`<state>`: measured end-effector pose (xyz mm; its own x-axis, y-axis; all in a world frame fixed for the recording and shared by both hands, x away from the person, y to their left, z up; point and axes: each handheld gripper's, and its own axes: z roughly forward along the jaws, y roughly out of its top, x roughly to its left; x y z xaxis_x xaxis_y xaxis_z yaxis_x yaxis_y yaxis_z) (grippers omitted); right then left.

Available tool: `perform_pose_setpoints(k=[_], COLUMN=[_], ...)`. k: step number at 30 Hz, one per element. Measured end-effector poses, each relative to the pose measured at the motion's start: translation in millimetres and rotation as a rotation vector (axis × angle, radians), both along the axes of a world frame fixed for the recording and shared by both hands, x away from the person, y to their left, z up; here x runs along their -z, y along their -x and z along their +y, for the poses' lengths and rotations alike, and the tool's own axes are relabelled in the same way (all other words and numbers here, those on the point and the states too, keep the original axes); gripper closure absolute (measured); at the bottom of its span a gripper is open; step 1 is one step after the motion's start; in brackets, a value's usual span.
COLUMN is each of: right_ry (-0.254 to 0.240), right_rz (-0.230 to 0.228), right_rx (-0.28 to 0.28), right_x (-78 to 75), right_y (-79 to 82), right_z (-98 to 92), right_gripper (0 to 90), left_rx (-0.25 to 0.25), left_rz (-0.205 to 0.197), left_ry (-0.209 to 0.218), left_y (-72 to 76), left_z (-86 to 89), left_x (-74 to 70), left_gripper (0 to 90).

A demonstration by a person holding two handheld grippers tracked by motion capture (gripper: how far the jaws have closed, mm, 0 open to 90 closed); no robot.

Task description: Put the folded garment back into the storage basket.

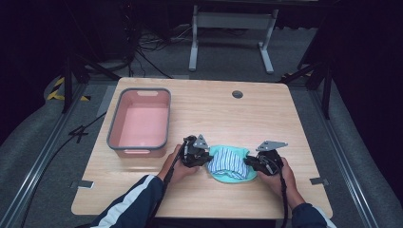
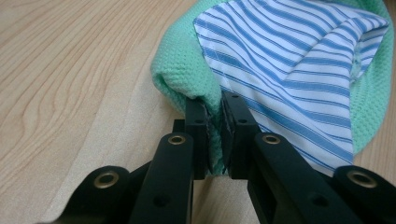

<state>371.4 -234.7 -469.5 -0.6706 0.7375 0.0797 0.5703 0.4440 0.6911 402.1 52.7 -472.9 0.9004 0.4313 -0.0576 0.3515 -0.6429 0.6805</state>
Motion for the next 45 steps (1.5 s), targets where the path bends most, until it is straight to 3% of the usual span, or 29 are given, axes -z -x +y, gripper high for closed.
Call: perform_pose_setpoints(k=[2,10,19,31,41,45], right_ry=[0.002,-0.022,-0.041,-0.043,-0.035,-0.038], right_rz=[-0.003,-0.021,-0.036,-0.063,-0.094,-0.102], right_rx=[0.000,0.001,-0.009,-0.021,-0.040,-0.042], right_x=[-1.0,-11.0,-18.3,-29.1,-42.9,-48.1], right_y=[0.5,4.3,6.9,9.4,6.7,4.2], right_z=[-0.4,-1.6,0.2,2.2,17.0,19.9], right_gripper=[82.6,82.7,82.8,82.9,83.0,83.0], left_rx=[0.006,0.012,0.033,0.038,0.038,0.032], left_rz=[-0.016,-0.036,-0.075,-0.083,-0.103,-0.108], left_ry=[-0.017,-0.006,-0.029,-0.026,-0.036,-0.018], left_y=[1.4,4.0,6.4,6.3,6.6,5.5], left_z=[-1.1,0.6,2.3,6.3,15.1,20.5], left_x=[-2.0,-14.6,-23.8,-36.4,-47.6,-55.8], left_gripper=[82.6,82.8,82.9,82.9,82.9,83.0])
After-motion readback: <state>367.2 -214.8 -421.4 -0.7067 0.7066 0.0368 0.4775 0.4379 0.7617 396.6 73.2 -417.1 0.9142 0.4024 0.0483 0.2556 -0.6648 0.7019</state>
